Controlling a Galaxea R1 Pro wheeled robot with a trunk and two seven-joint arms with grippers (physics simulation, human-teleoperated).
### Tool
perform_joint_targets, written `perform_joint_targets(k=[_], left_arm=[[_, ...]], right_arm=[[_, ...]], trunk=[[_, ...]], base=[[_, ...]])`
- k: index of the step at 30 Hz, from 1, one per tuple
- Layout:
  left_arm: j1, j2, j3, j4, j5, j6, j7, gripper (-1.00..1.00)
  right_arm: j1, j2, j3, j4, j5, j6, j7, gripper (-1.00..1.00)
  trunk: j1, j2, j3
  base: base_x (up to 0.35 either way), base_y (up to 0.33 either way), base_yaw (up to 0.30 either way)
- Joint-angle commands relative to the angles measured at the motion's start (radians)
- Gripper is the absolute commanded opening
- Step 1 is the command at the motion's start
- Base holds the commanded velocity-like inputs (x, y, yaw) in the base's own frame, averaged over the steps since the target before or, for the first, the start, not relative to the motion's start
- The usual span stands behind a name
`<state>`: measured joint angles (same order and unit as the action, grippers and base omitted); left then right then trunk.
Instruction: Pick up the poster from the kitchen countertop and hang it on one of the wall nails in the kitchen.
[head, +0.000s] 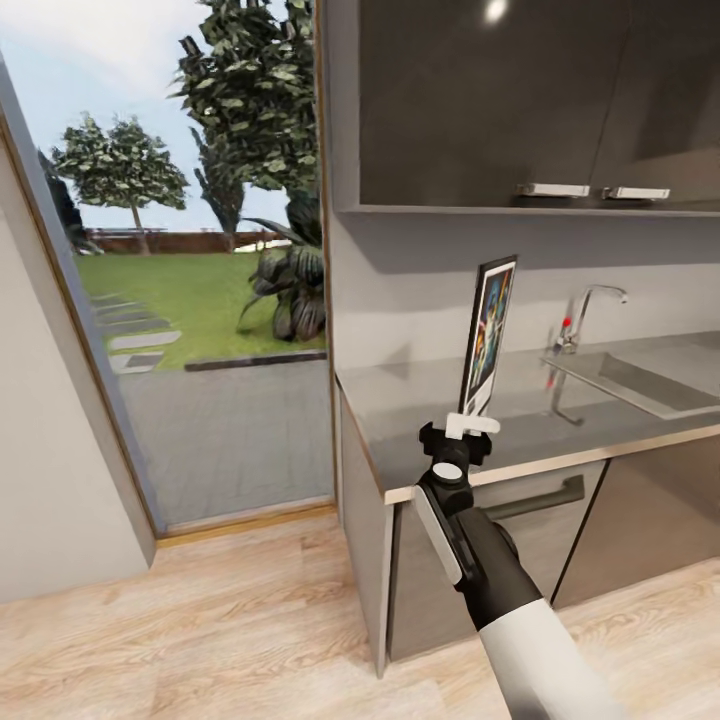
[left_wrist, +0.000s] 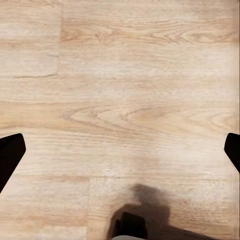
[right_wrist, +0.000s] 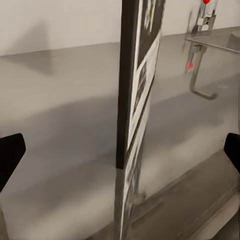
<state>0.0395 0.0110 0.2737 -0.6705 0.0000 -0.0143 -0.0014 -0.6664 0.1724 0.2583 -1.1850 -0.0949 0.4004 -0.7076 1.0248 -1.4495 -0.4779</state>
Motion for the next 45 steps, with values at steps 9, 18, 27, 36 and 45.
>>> perform_joint_targets(k=[9,18,27,36,45], left_arm=[[0.000,0.000,0.001,-0.001,0.000,-0.002,0.000,1.00],[0.000,0.000,0.001,-0.002,0.000,-0.002,0.000,1.00],[0.000,0.000,0.001,-0.002,0.000,-0.001,0.000,1.00],[0.000,0.000,0.001,-0.003,0.000,-0.003,0.000,1.00],[0.000,0.000,0.001,-0.003,0.000,-0.002,0.000,1.00]], right_arm=[[-0.001,-0.001,0.003,-0.001,-0.008,0.003,-0.009,1.00],[0.000,-0.002,0.003,-0.001,-0.008,0.003,-0.009,1.00],[0.000,-0.002,0.003,-0.001,-0.008,0.003,-0.009,1.00],[-0.001,-0.002,0.003,-0.001,-0.008,0.003,-0.009,1.00],[0.000,-0.002,0.003,-0.001,-0.008,0.003,-0.009,1.00]], trunk=[[0.000,0.000,-0.001],[0.000,0.000,-0.001],[0.000,0.000,-0.001],[0.000,0.000,-0.001],[0.000,0.000,-0.001]], base=[[0.073,-0.109,0.000],[0.079,-0.073,0.000],[0.046,-0.009,0.000],[0.026,0.015,0.000],[0.034,-0.018,0.000]])
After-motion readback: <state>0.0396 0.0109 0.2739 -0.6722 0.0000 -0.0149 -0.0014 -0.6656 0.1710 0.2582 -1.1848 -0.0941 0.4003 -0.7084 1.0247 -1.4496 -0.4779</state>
